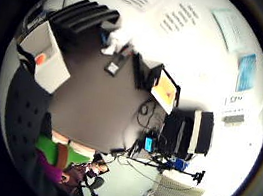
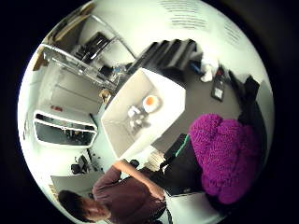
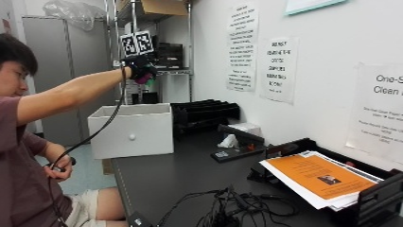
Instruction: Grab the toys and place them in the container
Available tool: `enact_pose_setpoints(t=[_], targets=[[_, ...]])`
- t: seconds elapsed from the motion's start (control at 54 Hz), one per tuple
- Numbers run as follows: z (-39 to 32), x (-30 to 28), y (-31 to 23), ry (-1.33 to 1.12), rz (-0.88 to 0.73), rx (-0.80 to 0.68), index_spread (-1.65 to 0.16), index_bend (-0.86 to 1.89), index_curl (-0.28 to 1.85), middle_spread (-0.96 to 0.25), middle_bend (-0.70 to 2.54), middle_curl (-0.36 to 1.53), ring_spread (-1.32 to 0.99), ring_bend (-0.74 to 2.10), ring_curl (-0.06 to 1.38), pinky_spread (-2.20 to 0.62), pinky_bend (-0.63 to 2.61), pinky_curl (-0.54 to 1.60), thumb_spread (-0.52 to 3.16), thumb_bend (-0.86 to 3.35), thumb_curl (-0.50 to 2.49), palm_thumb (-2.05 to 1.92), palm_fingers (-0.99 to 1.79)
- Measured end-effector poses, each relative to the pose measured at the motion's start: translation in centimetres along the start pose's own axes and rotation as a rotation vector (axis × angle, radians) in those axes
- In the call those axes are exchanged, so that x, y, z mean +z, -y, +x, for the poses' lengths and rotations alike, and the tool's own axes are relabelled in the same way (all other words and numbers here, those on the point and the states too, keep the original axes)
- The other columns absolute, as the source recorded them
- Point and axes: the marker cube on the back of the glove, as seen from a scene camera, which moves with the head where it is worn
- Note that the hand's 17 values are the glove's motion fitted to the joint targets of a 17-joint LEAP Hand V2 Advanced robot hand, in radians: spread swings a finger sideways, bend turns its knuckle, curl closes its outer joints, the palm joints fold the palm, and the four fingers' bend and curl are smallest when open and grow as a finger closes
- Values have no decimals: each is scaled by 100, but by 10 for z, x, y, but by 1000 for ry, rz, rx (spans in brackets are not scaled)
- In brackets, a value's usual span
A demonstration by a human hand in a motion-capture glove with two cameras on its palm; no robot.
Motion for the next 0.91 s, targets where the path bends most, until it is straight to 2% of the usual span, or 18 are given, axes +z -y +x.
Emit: enact_pose_setpoints(t=[0.241,0.334,0.371,0.426,0.445,0.519,0.593,0.63,0.686,0.704,0.723,0.741,0.778,0.852,0.908], targets=[[-135,2,57,15,14,-197,-21,71,77,-10,126,65,-23,145,55,-36,96,48,93,-2,68,39,116],[-166,8,69,40,8,-264,-22,68,80,-10,127,65,-23,145,54,-36,96,48,92,-2,69,38,115],[-179,9,67,100,22,-388,-22,67,81,-10,127,65,-23,145,54,-35,95,47,92,-2,69,37,115],[-213,6,66,311,104,-665,-22,66,83,-10,127,65,-23,145,53,-35,95,47,92,-2,70,36,115],[-221,7,66,338,120,-698,-22,65,84,-10,127,65,-23,145,53,-36,95,47,92,-2,70,36,114],[-224,16,68,237,95,-592,-22,62,86,-10,123,64,-23,146,53,-36,95,48,92,-2,70,36,113],[-231,25,70,165,4,-631,-22,55,87,-11,119,63,-23,145,52,-35,95,47,95,-3,69,33,107],[-226,30,68,117,-64,-573,-22,50,87,-12,117,62,-23,142,51,-36,95,47,98,-4,68,29,103],[-210,38,62,5,-215,-474,-22,37,86,-17,102,58,-25,135,50,-34,99,49,106,-10,61,10,67],[-206,40,61,-21,-258,-445,-22,40,88,-17,61,47,-25,142,53,-33,113,54,109,-9,59,6,32],[-203,42,59,-37,-290,-404,-22,25,86,-17,83,56,-24,132,52,-29,110,54,109,-11,56,1,24],[-201,43,58,-42,-309,-359,-22,23,86,-18,83,54,-24,132,52,-28,112,55,110,-9,55,-1,24],[-198,45,57,-39,-318,-307,-23,12,79,-17,67,49,-20,121,48,-21,116,55,110,-10,51,-8,-9],[-198,46,58,-19,-281,-343,-24,5,63,-11,48,41,-13,99,37,-12,115,49,109,-10,46,-12,-34],[-202,46,62,12,-252,-403,-24,4,56,-9,40,38,-10,89,32,-8,113,46,108,-10,43,-12,-35]])
